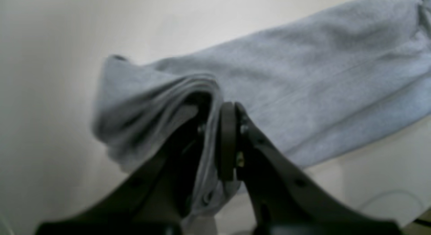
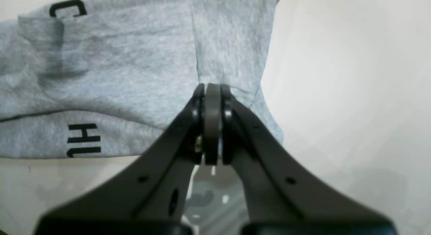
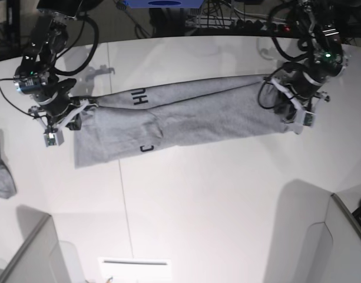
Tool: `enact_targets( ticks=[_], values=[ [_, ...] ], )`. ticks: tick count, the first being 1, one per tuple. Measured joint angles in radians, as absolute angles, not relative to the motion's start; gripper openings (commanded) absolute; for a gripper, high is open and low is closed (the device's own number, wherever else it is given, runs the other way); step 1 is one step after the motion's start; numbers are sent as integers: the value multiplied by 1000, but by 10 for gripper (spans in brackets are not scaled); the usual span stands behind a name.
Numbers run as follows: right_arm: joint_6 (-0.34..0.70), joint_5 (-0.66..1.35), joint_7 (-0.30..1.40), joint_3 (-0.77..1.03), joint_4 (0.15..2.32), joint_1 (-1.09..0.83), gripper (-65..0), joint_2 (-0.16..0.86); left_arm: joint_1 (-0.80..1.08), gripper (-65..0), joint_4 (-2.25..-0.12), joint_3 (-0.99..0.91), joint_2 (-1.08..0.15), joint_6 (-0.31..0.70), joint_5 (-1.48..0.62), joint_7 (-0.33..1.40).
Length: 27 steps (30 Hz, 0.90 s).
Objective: Fold the T-shirt properly
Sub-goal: 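Fold the strip end with the left gripper toward the right gripper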
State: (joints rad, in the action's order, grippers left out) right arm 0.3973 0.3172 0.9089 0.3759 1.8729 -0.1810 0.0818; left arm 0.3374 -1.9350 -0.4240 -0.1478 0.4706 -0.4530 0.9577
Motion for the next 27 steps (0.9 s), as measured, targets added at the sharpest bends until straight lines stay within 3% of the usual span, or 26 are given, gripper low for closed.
enact_targets(
  ticks=[5, 16, 27],
  values=[
    [397, 318, 911, 376, 1873, -184, -650, 84, 293, -650, -1934, -268, -104, 467, -442, 961],
    [397, 318, 912, 376, 1872, -181, -650, 82, 192, -650, -1917, -3, -55, 292, -445, 959],
    [397, 318, 912, 376, 1872, -178, -650, 84, 133, -650, -1798, 89, -5, 284, -439, 963]
  ],
)
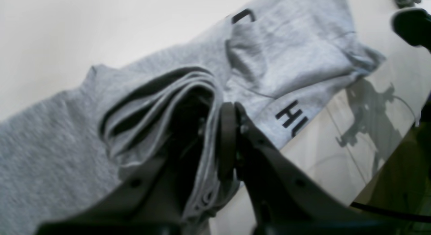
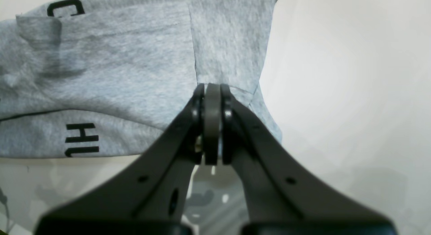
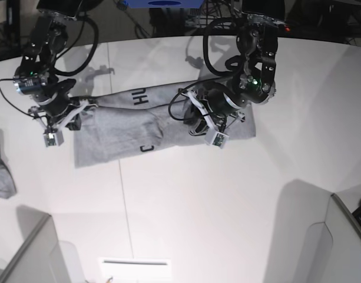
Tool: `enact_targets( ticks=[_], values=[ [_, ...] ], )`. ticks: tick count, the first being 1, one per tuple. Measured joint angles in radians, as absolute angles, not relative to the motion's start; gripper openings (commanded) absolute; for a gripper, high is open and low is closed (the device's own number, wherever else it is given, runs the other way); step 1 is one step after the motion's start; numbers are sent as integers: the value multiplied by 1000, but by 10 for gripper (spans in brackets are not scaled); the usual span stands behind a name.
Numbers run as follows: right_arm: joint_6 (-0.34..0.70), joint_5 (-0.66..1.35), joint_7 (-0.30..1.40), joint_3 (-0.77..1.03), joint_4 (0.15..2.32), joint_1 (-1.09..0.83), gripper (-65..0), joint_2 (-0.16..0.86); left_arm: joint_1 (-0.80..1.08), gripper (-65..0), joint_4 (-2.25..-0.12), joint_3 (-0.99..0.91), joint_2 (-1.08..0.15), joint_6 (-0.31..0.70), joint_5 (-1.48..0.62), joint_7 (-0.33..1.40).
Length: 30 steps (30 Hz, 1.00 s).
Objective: Fold the T-shirt properly
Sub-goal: 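Fold the strip end with the left gripper toward the right gripper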
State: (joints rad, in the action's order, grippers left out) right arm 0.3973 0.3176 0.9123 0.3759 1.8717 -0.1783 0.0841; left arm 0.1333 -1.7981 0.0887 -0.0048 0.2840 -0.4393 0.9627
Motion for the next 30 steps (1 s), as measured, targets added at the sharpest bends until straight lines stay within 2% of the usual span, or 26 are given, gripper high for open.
enact_targets(
  ticks=[20, 27, 30],
  values=[
    [397, 318, 912, 376, 1872, -178, -650, 84, 133, -650, -1789, 89, -2, 284, -442, 965],
    [398, 318, 912, 376, 1872, -178, -650, 84, 126, -337, -1781, 90, -1, 284, -447, 965],
    [398, 318, 913, 376, 1872, -179, -650, 84, 78, -248, -1707, 154, -6, 284, -443, 963]
  ],
)
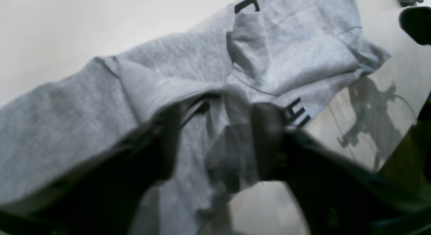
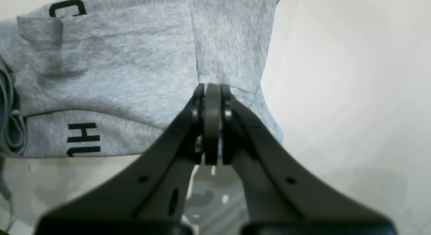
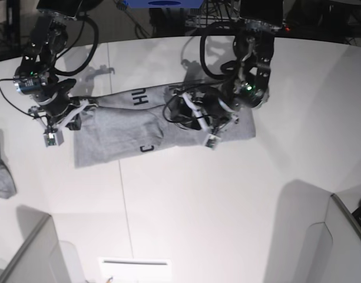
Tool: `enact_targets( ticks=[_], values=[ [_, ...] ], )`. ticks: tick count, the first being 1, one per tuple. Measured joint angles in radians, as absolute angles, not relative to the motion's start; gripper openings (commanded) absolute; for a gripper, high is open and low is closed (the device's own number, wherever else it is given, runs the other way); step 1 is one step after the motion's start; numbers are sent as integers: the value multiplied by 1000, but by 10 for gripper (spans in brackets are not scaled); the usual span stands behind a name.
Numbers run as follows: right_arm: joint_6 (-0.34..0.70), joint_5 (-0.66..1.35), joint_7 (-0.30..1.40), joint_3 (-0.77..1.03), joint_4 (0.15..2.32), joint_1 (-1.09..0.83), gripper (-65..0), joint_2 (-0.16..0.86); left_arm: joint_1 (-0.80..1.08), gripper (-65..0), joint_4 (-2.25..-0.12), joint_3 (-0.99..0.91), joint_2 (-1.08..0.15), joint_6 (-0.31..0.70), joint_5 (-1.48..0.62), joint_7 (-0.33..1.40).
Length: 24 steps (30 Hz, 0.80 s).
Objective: Fold the T-shirt properly
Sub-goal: 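Fold the strip end with the left gripper toward the right gripper, then release the folded end and raise the left gripper away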
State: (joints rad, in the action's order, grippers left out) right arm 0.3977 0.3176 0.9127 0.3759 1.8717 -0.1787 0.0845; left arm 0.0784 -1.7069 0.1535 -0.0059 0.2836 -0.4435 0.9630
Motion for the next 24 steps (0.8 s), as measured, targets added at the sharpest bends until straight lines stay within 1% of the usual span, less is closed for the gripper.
enact_targets(
  ticks=[1, 3, 6, 12, 15, 20, 22, 24],
  values=[
    [398, 318, 913, 376, 1872, -178, -650, 84, 64, -229, -1675, 181, -4, 284, -448, 960],
    [397, 318, 912, 376, 1872, -176, -650, 84, 44, -212, -1623, 228, 0, 284, -445, 961],
    [397, 318, 912, 376, 1872, -177, -650, 84, 33, -214, -1610, 275, 7, 284, -446, 963],
    [398, 317, 912, 376, 1872, -178, -650, 85, -36, -214, -1624, 290, 71, 284, -450, 960],
    [398, 318, 913, 373, 1872, -179, -650, 84, -68, -214, -1618, 281, 70, 284, -448, 961],
    [397, 318, 912, 371, 1872, -178, -650, 82, -173, -216, -1576, 283, 73, 284, -444, 963],
    [397, 318, 912, 373, 1872, -178, -650, 82, -179, -217, -1592, 278, 90, 284, -445, 960],
    [397, 320, 919, 385, 1871, -167, -650, 81, -140, -229, -1658, 276, 91, 283, -449, 965]
  ],
)
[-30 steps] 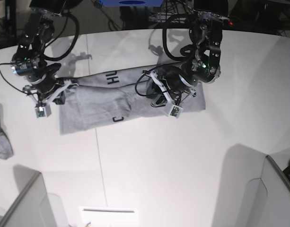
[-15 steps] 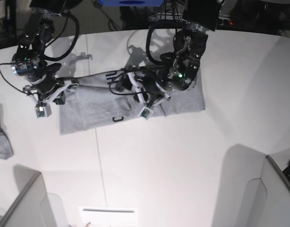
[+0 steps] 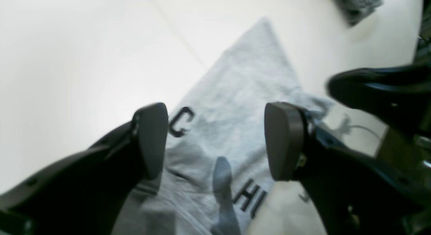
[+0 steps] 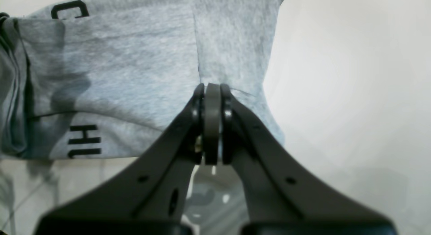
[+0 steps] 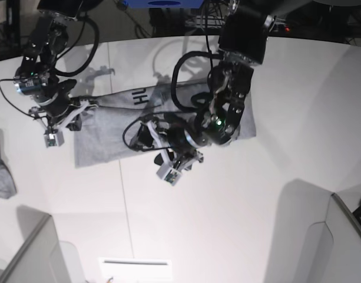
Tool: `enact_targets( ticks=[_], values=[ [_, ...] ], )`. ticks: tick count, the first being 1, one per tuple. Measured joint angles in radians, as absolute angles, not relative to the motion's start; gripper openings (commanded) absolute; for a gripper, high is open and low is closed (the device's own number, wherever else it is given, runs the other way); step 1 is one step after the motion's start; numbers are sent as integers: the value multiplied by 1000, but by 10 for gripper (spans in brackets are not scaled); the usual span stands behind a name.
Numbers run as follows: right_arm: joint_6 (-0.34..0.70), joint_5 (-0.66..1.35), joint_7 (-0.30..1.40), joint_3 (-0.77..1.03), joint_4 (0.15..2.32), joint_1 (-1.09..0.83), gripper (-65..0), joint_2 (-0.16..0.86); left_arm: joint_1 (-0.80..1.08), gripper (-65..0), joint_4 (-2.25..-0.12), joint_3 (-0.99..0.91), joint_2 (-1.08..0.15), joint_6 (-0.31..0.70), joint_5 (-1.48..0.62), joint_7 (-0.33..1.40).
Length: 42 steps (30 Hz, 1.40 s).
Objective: Fold the T-shirt properly
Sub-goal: 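Release the folded end and raise the left gripper away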
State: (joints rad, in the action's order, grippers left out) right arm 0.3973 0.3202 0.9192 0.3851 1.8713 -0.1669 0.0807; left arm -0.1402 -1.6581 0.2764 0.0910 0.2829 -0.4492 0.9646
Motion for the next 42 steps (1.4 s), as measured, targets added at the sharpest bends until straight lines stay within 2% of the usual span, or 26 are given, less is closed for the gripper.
enact_targets(
  ticks=[1, 2, 5, 6, 7, 9, 11, 13, 16, 21, 25, 30, 36, 42],
  values=[
    [398, 323, 920, 408, 1869, -155, -650, 78, -109, -260, -1697, 269, 87, 284, -447, 956],
    [397, 322, 920, 434, 1862, -133, -650, 78, -68, -326, -1735, 251, 71, 288, -457, 958],
    [395, 314, 1044, 493, 1786, -21, -650, 85, 48, -612, -1818, 107, 12, 283, -444, 968],
    [394, 314, 1100, 513, 1748, 20, -551, 85, 90, -650, -1844, 42, -2, 284, -435, 968],
    [399, 313, 1137, 530, 1713, 57, -447, 82, 124, -650, -1869, -20, -20, 278, -434, 965],
    [482, 325, 1179, 558, 1650, 120, -276, 80, 190, -650, -1911, -151, -24, 281, -437, 958],
    [583, 379, 1179, 579, 1590, 155, -173, 86, 250, -650, -1944, -277, -17, 288, -453, 959],
    [621, 392, 1180, 598, 1531, 168, -135, 97, 299, -650, -1947, -392, -17, 288, -451, 962],
    [622, 386, 1192, 605, 1432, 187, -135, 119, 339, -650, -1943, -552, -20, 305, -439, 963],
    [626, 393, 1164, 604, 1259, 257, -135, 146, 368, -650, -1922, -767, -11, 503, -443, 963],
    [627, 390, 1164, 605, 1182, 282, -135, 148, 368, -650, -1901, -861, -17, 540, -439, 957],
    [627, 398, 1174, 605, 1174, 270, -135, 144, 369, -650, -1881, -870, -26, 540, -440, 960],
    [637, 420, 1222, 605, 1271, 208, -135, 70, 363, -650, -1881, -867, -25, 540, -441, 961],
    [641, 450, 1196, 604, 1233, 218, -135, 67, 361, -650, -1874, -770, -32, 540, -442, 956]
  ],
)
